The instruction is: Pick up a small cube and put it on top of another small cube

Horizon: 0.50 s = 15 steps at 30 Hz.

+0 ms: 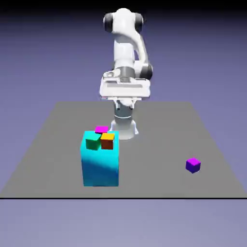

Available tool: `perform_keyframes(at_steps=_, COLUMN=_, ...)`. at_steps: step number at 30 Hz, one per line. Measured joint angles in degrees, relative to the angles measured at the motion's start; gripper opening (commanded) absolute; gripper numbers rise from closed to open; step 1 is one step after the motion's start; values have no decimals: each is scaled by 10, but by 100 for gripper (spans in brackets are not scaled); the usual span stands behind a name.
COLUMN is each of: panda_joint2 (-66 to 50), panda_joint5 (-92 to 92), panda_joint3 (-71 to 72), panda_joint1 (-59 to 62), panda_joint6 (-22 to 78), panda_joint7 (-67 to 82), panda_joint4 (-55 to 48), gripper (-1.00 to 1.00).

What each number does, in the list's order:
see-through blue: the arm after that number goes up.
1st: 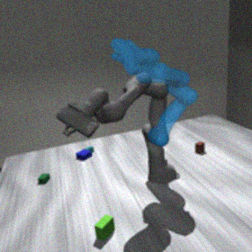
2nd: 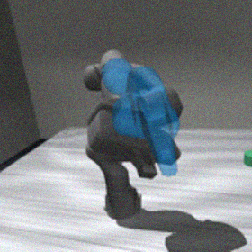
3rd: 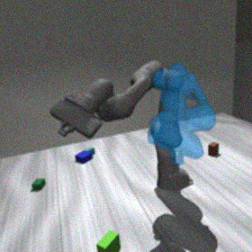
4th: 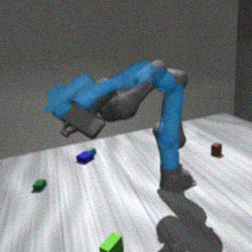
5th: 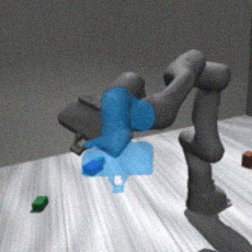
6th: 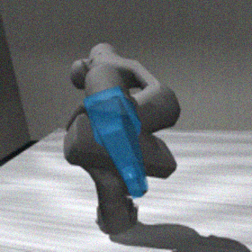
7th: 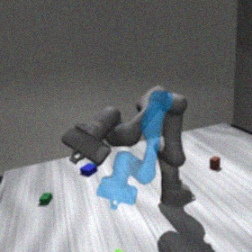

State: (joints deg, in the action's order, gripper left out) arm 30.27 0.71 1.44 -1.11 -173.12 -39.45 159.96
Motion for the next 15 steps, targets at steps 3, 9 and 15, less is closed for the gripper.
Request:
perform_keyframes(at_steps=3, panda_joint2=-59, panda_joint5=18, panda_joint3=36, panda_joint1=-11, panda_joint6=22, panda_joint7=75, panda_joint4=-26, gripper=0)
perform_keyframes(at_steps=9, panda_joint2=-178, panda_joint5=53, panda_joint3=107, panda_joint1=-32, panda_joint6=66, panda_joint7=224, panda_joint4=-78, gripper=0)
perform_keyframes(at_steps=15, panda_joint2=-297, panda_joint5=89, panda_joint3=179, panda_joint1=-61, panda_joint6=110, panda_joint7=374, panda_joint4=-130, gripper=0)
